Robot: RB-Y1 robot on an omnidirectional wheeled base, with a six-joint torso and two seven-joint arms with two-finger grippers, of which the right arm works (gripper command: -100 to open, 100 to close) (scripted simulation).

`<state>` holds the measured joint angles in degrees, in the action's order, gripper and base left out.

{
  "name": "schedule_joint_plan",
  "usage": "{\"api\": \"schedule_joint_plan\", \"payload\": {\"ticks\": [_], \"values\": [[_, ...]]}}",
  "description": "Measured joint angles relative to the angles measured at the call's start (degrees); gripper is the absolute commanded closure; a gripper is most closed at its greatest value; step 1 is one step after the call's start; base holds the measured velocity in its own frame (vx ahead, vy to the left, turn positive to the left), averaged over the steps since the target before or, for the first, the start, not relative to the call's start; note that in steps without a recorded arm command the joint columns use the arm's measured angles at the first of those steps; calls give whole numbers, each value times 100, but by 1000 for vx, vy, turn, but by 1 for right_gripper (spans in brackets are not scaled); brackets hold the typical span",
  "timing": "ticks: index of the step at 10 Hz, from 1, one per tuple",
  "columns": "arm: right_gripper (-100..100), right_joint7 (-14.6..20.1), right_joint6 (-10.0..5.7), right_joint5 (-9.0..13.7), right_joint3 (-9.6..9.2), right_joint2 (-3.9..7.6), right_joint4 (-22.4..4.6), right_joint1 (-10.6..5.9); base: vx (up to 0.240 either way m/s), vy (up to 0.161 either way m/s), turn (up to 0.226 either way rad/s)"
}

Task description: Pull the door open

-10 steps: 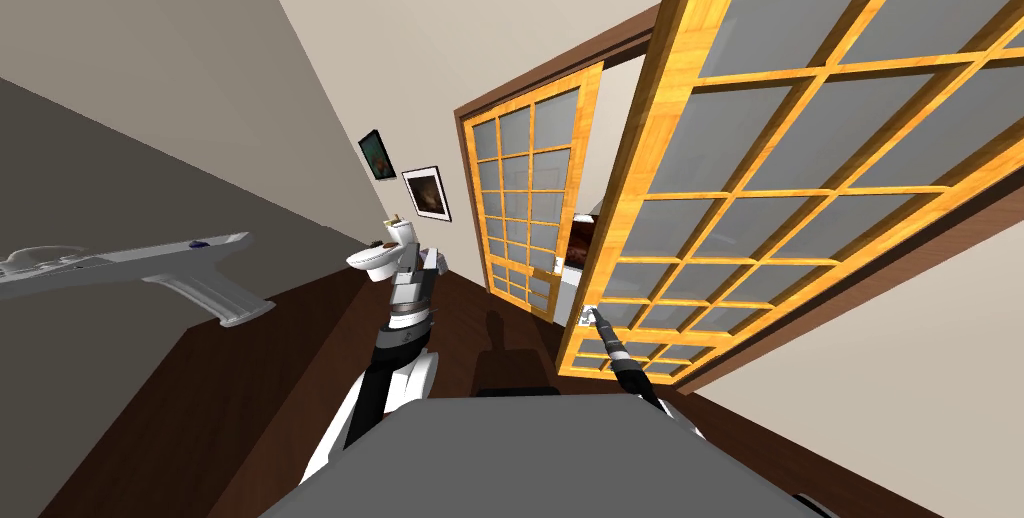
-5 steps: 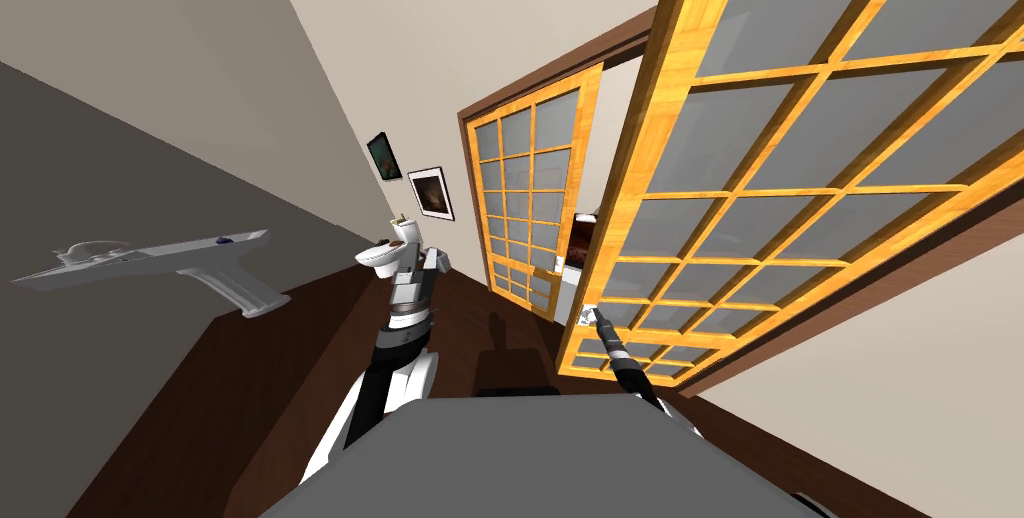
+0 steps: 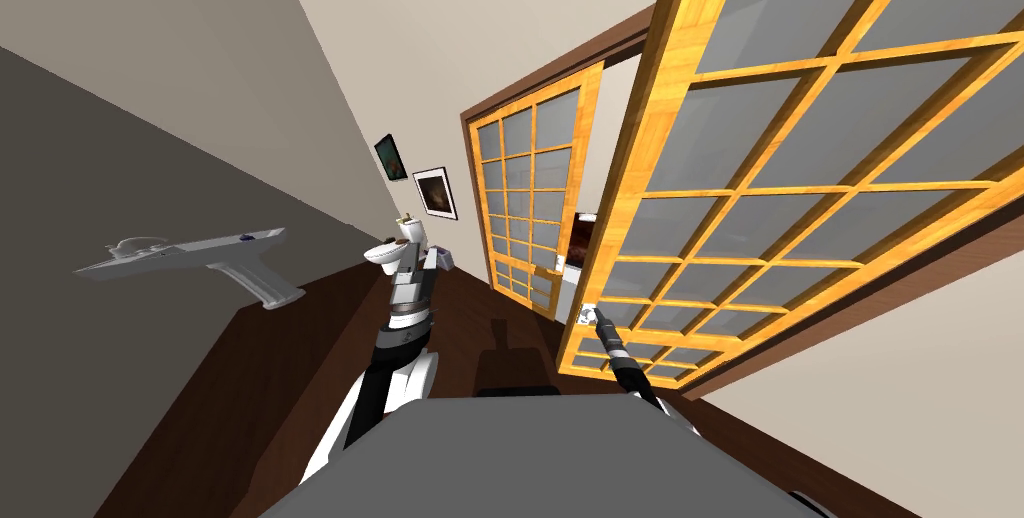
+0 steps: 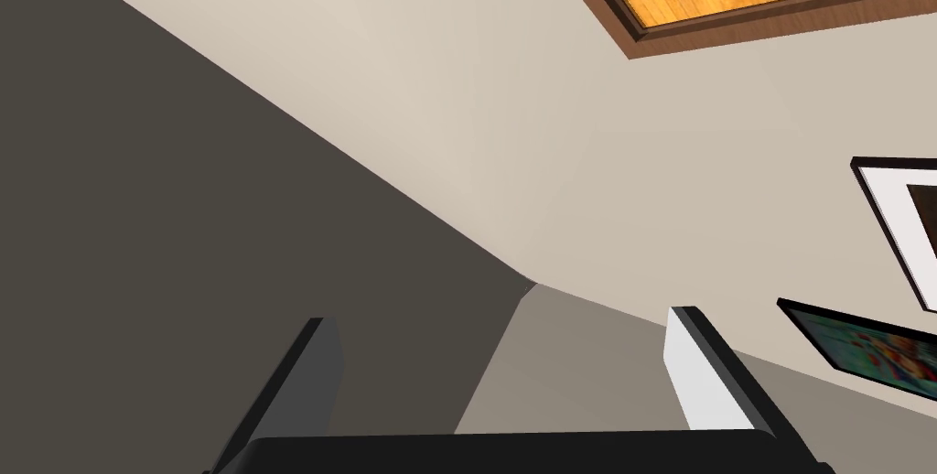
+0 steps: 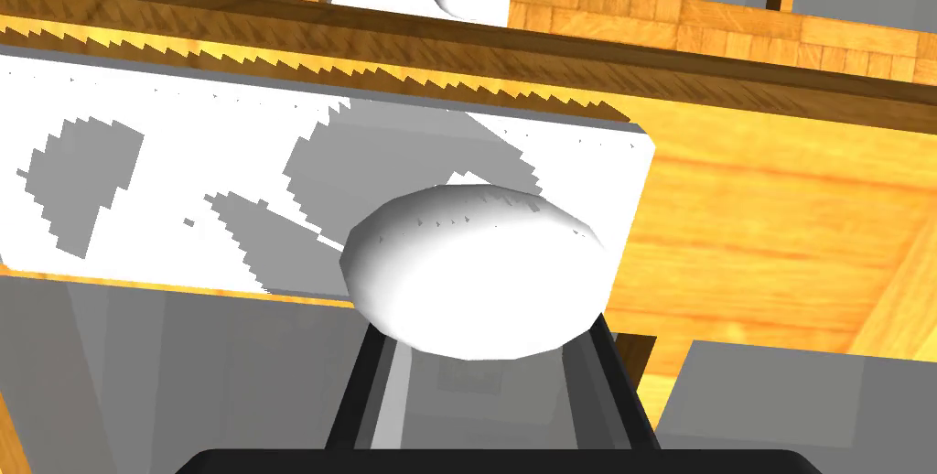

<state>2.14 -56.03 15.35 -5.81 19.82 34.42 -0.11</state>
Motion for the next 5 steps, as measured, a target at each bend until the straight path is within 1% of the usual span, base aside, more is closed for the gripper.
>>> {"api": "schedule_joint_plan", "payload": {"ticks": [1, 4, 5], "values": [[100, 151, 49, 47, 5, -16, 50, 10, -41, -25, 39], [100, 560, 10, 109, -11, -52, -64, -42, -36, -12, 42], [100, 706, 63, 143, -12, -45, 15, -2, -26, -12, 36]]}}
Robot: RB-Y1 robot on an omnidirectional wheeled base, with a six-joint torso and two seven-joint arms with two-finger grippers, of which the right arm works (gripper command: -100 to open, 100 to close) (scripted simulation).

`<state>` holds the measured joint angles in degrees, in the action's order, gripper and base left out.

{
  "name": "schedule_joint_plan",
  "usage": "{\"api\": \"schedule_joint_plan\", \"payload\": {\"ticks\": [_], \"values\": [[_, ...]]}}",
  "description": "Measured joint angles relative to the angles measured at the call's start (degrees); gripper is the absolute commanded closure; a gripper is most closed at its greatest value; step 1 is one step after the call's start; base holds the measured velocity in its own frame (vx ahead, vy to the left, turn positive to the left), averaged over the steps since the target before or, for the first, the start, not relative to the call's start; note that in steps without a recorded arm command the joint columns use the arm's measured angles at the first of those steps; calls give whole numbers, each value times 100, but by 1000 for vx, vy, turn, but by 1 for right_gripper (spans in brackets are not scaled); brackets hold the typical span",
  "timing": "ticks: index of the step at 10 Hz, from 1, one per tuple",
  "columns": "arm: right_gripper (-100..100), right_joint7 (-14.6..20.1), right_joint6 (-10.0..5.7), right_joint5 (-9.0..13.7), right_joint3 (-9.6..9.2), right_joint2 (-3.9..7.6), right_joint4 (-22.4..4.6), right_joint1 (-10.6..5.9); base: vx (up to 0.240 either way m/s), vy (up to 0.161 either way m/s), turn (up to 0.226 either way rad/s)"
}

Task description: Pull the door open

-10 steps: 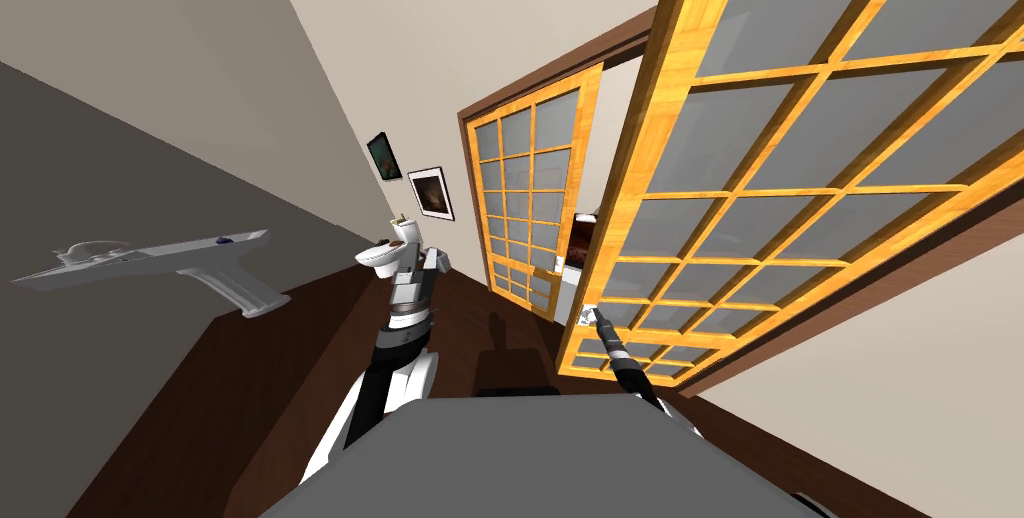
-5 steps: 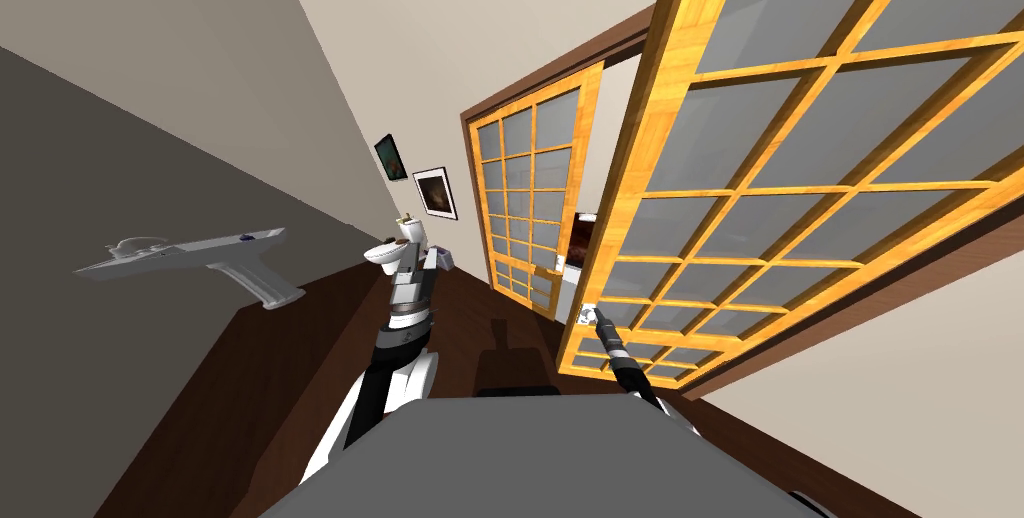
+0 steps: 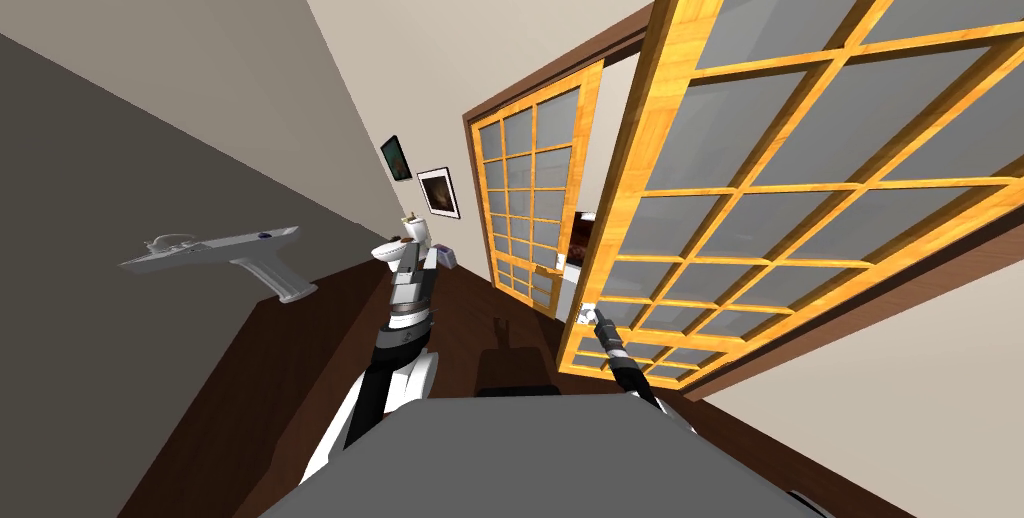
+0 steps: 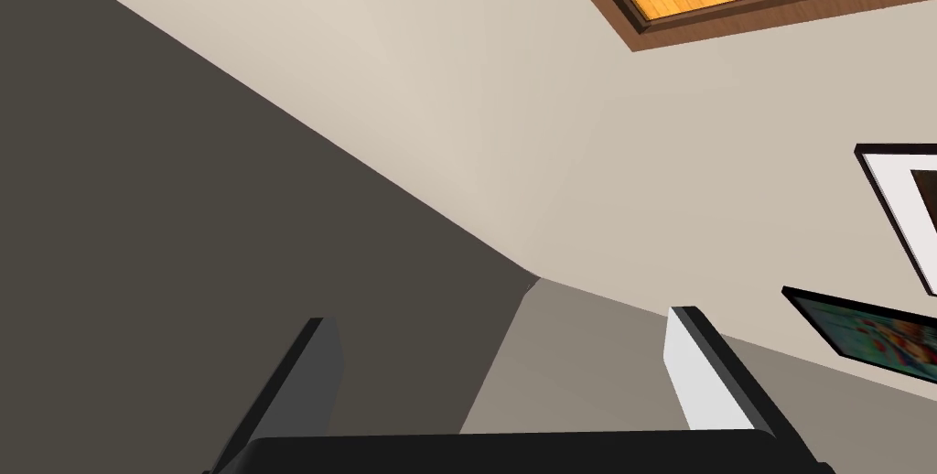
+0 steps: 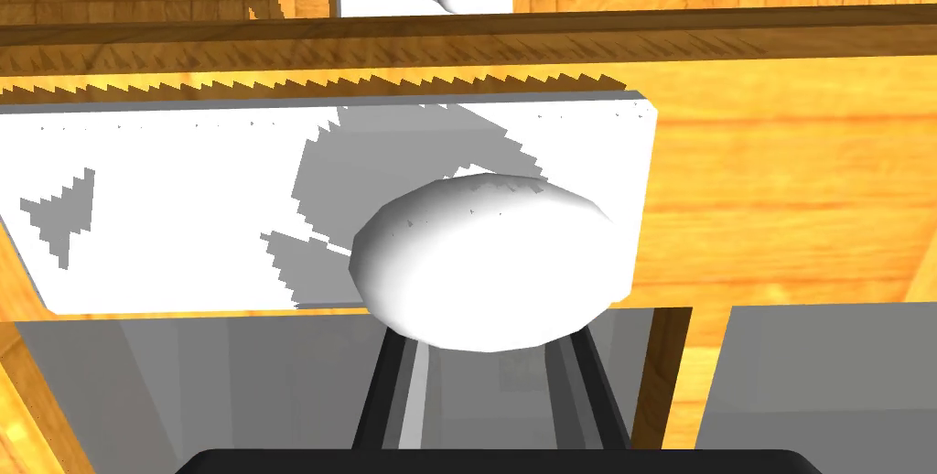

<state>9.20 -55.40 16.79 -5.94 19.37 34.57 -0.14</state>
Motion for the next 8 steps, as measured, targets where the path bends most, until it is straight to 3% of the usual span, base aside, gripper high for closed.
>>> {"api": "schedule_joint_plan", "payload": {"ticks": [2, 4, 6, 8], "values": [[100, 268, 21, 45, -11, -7, -95, -81, -43, -16, 61], [100, 540, 137, 117, -2, -23, 104, 17, -33, -21, 58], [100, 820, 71, 158, -17, -45, -74, -81, -34, -11, 45], [100, 1119, 141, 238, -12, -66, 28, -33, -43, -26, 69]]}}
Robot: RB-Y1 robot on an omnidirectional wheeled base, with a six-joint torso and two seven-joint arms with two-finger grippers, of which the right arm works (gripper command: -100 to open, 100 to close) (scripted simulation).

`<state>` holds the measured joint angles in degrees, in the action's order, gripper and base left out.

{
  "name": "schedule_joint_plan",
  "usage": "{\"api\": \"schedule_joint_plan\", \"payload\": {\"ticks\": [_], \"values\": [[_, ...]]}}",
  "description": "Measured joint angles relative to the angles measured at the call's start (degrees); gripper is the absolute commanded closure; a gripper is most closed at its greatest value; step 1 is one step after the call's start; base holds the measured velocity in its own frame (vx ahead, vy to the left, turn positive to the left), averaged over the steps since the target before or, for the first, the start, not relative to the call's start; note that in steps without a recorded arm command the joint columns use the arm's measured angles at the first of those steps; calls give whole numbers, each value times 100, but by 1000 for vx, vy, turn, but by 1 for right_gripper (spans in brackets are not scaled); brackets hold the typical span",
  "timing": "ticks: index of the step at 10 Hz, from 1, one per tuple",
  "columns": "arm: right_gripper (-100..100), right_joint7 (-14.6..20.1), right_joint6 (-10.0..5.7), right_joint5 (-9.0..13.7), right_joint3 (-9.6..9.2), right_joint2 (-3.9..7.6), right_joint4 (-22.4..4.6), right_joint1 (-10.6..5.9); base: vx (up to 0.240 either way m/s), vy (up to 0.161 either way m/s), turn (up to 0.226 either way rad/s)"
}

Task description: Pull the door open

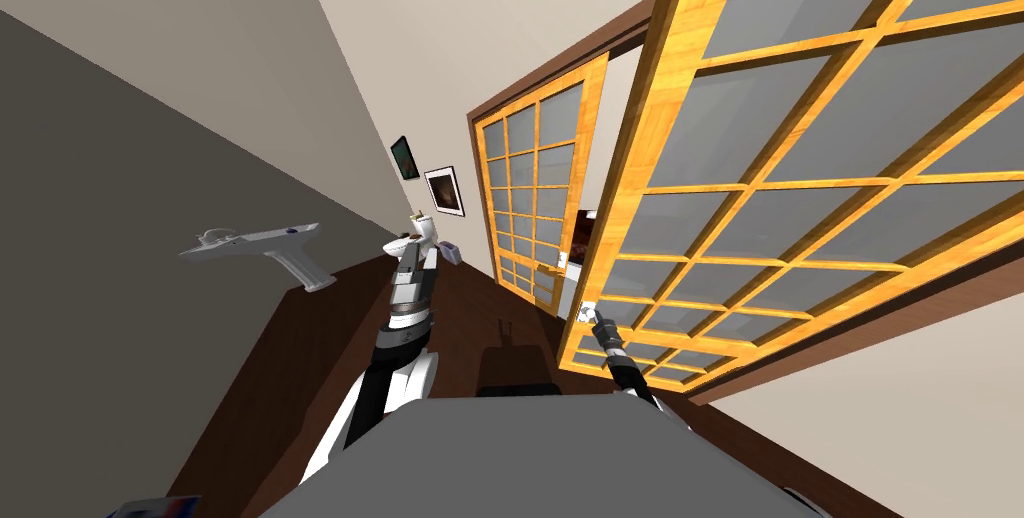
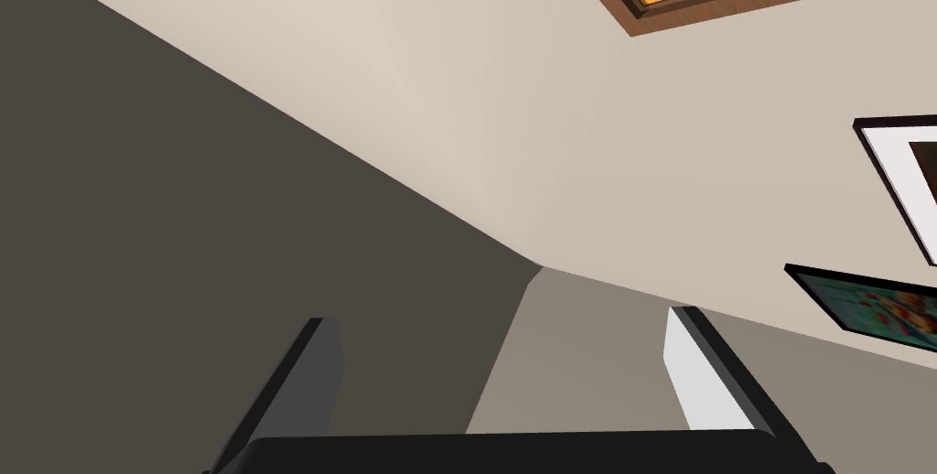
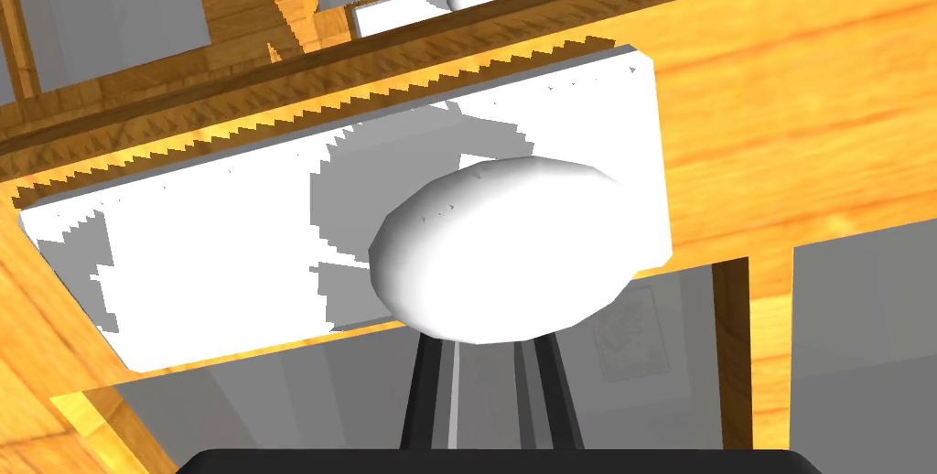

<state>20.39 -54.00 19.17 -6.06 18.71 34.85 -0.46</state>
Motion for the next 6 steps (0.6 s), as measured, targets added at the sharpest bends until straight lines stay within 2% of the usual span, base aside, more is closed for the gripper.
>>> {"api": "schedule_joint_plan", "payload": {"ticks": [2, 4, 5, 6], "values": [[100, 262, 20, 47, -11, -34, 31, 25, -41, -17, 42], [100, 505, -147, 51, -43, -43, -354, -172, -5, 9, -9], [100, 498, -102, 59, -34, -43, -250, -97, 5, 6, -21], [100, 506, -89, 58, -39, -42, -312, -150, 0, 0, 0]]}}
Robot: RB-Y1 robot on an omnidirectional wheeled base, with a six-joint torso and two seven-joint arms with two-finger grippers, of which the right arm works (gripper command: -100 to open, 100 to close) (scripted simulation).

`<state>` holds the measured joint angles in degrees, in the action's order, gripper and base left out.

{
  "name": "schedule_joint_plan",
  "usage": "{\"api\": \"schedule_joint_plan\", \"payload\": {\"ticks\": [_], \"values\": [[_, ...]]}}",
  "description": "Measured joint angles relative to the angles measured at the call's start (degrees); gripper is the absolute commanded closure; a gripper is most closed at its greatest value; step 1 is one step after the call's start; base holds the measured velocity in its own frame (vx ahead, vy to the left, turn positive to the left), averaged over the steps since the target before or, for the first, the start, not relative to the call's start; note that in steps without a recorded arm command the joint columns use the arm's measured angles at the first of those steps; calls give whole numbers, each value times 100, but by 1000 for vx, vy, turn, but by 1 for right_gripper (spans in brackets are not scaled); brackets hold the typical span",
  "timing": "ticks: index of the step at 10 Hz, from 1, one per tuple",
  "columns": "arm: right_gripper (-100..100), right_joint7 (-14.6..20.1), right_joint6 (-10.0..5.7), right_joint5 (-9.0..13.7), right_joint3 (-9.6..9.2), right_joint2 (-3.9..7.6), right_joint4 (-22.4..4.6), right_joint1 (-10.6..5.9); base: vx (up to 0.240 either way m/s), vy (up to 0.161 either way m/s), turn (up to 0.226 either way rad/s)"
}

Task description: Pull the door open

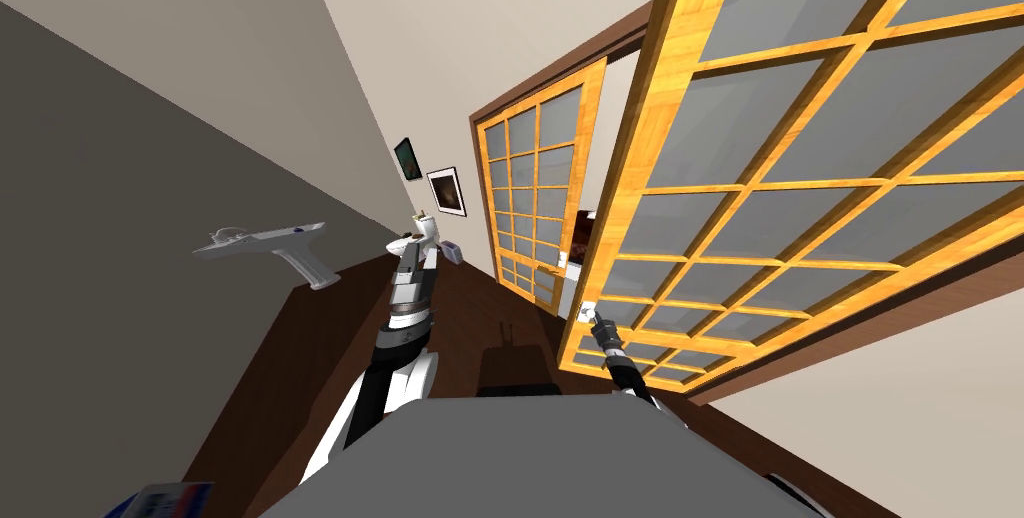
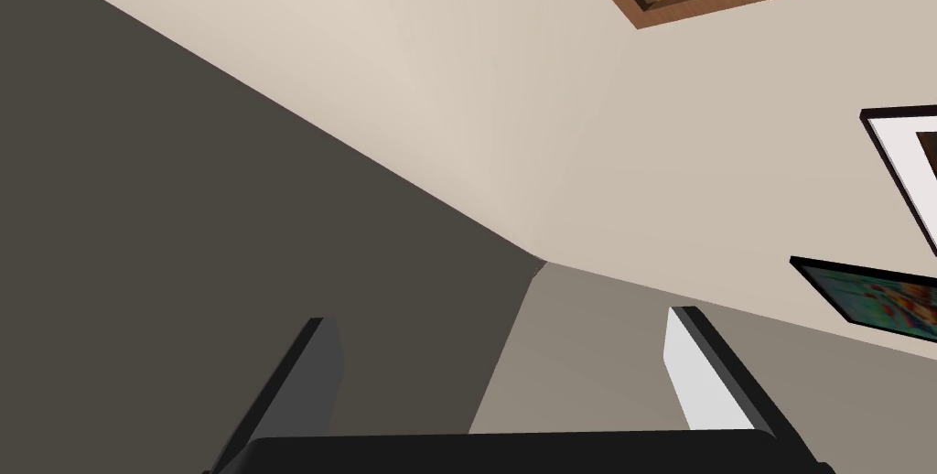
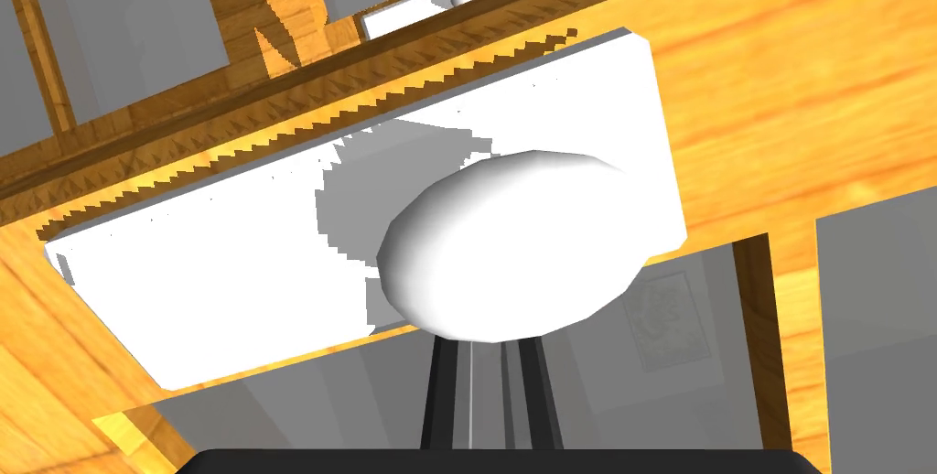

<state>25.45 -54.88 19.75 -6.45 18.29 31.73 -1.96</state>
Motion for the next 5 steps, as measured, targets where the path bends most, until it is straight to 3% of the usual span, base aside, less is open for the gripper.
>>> {"api": "schedule_joint_plan", "payload": {"ticks": [1, 3, 4, 5], "values": [[100, -34, 120, 12, 16, 15, 236, 119, -22, -11, 53], [100, 222, 186, 82, 21, 15, 337, 145, -43, -23, 71], [100, 376, 145, 92, 4, 8, 242, 90, -31, -23, 47], [-100, 526, 149, 122, 2, -9, 326, 152, -48, -36, 20]]}}
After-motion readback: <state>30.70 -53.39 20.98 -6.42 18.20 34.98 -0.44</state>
